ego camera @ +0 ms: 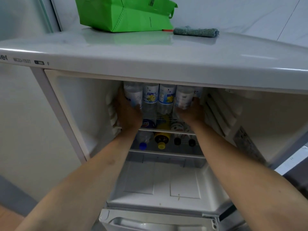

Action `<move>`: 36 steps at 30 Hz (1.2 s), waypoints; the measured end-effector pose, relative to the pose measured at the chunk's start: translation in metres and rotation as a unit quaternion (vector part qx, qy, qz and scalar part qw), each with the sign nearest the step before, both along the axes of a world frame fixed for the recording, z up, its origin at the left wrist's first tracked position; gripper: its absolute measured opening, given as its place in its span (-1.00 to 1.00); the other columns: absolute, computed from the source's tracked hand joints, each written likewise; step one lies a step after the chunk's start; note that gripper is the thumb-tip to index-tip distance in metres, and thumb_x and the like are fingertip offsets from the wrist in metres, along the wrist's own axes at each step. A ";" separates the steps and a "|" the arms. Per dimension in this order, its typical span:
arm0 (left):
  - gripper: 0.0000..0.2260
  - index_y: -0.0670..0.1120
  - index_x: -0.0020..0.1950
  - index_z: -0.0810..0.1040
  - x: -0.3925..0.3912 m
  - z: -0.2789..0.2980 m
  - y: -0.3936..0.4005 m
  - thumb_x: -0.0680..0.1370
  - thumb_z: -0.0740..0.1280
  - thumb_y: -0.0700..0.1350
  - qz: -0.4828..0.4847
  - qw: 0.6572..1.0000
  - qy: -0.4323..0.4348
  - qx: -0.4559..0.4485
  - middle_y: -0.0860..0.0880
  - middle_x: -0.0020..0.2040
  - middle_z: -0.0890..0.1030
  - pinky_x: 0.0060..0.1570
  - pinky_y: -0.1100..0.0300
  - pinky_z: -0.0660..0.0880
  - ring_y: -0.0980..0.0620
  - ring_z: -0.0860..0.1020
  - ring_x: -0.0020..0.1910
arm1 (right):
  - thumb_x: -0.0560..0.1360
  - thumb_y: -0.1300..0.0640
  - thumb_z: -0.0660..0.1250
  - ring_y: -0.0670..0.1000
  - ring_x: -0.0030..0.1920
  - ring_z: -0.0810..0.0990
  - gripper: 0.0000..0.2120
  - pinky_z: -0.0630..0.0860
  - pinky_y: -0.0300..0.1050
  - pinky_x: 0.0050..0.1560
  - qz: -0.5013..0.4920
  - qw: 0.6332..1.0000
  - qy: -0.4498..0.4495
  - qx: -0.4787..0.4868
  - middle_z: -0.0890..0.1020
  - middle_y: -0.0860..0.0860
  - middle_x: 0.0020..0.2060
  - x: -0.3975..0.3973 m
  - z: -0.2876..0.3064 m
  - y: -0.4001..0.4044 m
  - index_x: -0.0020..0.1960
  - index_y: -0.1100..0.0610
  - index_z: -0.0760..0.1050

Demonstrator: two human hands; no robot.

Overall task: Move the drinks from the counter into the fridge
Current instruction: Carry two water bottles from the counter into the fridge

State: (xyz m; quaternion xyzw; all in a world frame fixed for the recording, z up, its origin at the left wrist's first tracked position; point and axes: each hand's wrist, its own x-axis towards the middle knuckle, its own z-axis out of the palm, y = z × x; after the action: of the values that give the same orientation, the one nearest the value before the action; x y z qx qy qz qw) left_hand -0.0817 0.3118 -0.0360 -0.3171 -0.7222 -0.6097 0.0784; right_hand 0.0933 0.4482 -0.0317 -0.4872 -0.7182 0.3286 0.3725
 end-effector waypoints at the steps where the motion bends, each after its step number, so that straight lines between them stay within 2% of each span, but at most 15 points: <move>1: -0.33 -0.13 0.54 0.20 0.006 -0.002 0.000 0.50 0.43 -0.21 0.003 1.000 0.010 0.011 -0.20 0.43 0.36 0.40 -0.07 0.34 -0.16 0.35 0.43 | 0.38 -0.11 0.53 0.14 0.26 0.57 -0.33 0.53 -0.02 0.22 0.005 1.000 -0.006 -0.002 0.56 0.11 0.30 0.000 -0.002 0.000 0.36 0.09 0.35; 2: -0.35 -0.13 0.53 0.22 0.011 -0.002 0.000 0.51 0.43 -0.18 -0.004 1.000 0.005 0.026 -0.21 0.41 0.37 0.40 -0.04 0.35 -0.16 0.37 0.41 | 0.40 -0.11 0.51 0.13 0.27 0.57 -0.36 0.51 -0.04 0.22 0.007 1.000 -0.006 -0.003 0.56 0.10 0.30 -0.002 -0.003 0.000 0.35 0.11 0.36; 4: -0.29 -0.11 0.54 0.18 0.017 -0.002 0.004 0.48 0.47 -0.12 -0.018 0.999 -0.023 0.035 -0.21 0.42 0.34 0.36 0.15 0.30 -0.14 0.35 0.41 | 0.43 -0.08 0.50 0.14 0.28 0.56 -0.39 0.50 -0.04 0.23 0.003 1.000 -0.002 -0.007 0.56 0.10 0.31 -0.006 -0.003 0.002 0.34 0.12 0.35; 6: -0.26 -0.09 0.56 0.14 0.015 0.000 0.009 0.48 0.46 -0.08 -0.005 0.999 -0.049 0.009 -0.20 0.44 0.32 0.26 0.23 0.24 -0.14 0.35 0.40 | 0.44 -0.05 0.49 0.14 0.28 0.55 -0.40 0.48 -0.06 0.21 -0.001 1.000 0.005 -0.021 0.54 0.11 0.32 -0.010 -0.002 0.005 0.35 0.12 0.33; 9: -0.29 -0.09 0.58 0.09 0.004 0.004 0.015 0.53 0.39 -0.09 0.024 0.995 -0.076 -0.054 -0.22 0.48 0.27 0.30 0.10 0.31 -0.20 0.34 0.42 | 0.45 -0.01 0.48 0.14 0.29 0.54 -0.40 0.45 -0.12 0.17 -0.001 0.999 0.029 -0.040 0.53 0.11 0.33 -0.015 -0.004 0.010 0.38 0.10 0.31; 11: -0.27 -0.09 0.59 0.07 0.001 0.005 0.015 0.53 0.40 -0.14 0.026 0.994 -0.086 -0.066 -0.22 0.50 0.25 0.32 0.00 0.34 -0.21 0.32 0.44 | 0.46 -0.01 0.46 0.13 0.29 0.54 -0.39 0.40 -0.18 0.14 -0.001 0.998 0.038 -0.045 0.52 0.12 0.34 -0.018 -0.006 0.013 0.40 0.11 0.29; 15: -0.29 -0.10 0.59 0.07 0.002 0.003 0.015 0.54 0.38 -0.19 0.038 0.994 -0.078 -0.060 -0.21 0.51 0.25 0.30 0.04 0.33 -0.19 0.33 0.44 | 0.45 -0.02 0.47 0.14 0.30 0.52 -0.34 0.39 -0.19 0.12 -0.007 0.998 0.036 -0.060 0.50 0.13 0.35 -0.022 -0.006 0.016 0.43 0.12 0.25; 21: -0.30 -0.09 0.60 0.00 0.005 -0.001 0.015 0.58 0.34 -0.16 0.042 0.995 -0.055 -0.076 -0.23 0.53 0.19 0.32 -0.01 0.35 -0.22 0.33 0.44 | 0.44 0.12 0.49 0.12 0.33 0.50 -0.31 0.38 -0.16 0.18 0.011 0.998 0.031 -0.062 0.49 0.11 0.38 -0.013 -0.012 0.013 0.46 0.12 0.24; 25: -0.30 -0.15 0.59 0.02 0.008 -0.004 0.013 0.57 0.34 -0.16 0.038 0.996 -0.040 -0.072 -0.26 0.53 0.17 0.35 0.05 0.30 -0.22 0.30 0.45 | 0.49 0.22 0.43 0.10 0.32 0.51 -0.41 0.47 0.03 0.32 0.049 0.996 0.030 -0.067 0.52 0.09 0.36 -0.008 -0.009 0.008 0.45 0.10 0.31; 28: -0.35 -0.17 0.56 0.13 0.010 -0.005 0.010 0.56 0.36 -0.17 0.025 0.997 -0.051 -0.046 -0.25 0.47 0.27 0.28 0.11 0.34 -0.19 0.36 0.39 | 0.52 0.22 0.39 0.10 0.31 0.51 -0.49 0.45 -0.03 0.29 0.029 0.997 0.040 -0.057 0.52 0.09 0.35 -0.008 -0.010 0.000 0.43 0.07 0.34; 32: -0.47 -0.24 0.49 0.26 0.020 -0.009 0.001 0.55 0.33 -0.24 0.016 0.999 -0.030 0.039 -0.27 0.40 0.38 0.21 0.28 0.34 -0.16 0.45 0.31 | 0.55 0.25 0.32 0.12 0.25 0.56 -0.63 0.53 0.05 0.25 -0.024 0.995 0.080 -0.063 0.57 0.11 0.27 -0.010 -0.013 -0.013 0.34 0.10 0.42; 34: -0.44 -0.27 0.47 0.27 0.029 -0.013 -0.006 0.51 0.36 -0.29 -0.025 0.995 -0.023 0.090 -0.27 0.37 0.41 0.31 0.19 0.38 -0.14 0.44 0.33 | 0.55 0.26 0.30 0.11 0.19 0.58 -0.71 0.55 -0.02 0.14 -0.060 0.995 0.079 -0.027 0.60 0.12 0.20 -0.010 -0.015 -0.021 0.27 0.17 0.48; 36: -0.45 -0.26 0.44 0.29 0.038 -0.018 -0.012 0.48 0.37 -0.32 -0.058 0.990 -0.028 0.126 -0.26 0.33 0.42 0.31 0.03 0.44 -0.19 0.47 0.30 | 0.54 0.27 0.30 0.07 0.11 0.60 -0.78 0.47 -0.17 -0.01 -0.091 0.990 0.104 0.004 0.62 0.06 0.07 -0.009 -0.015 -0.034 0.17 0.19 0.54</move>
State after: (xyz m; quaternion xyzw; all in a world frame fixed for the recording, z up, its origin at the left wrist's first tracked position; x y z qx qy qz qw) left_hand -0.0434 0.2997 -0.0545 -0.3289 -0.6218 -0.7081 0.0622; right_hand 0.0844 0.4146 -0.0464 -0.5122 -0.6295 0.3394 0.4756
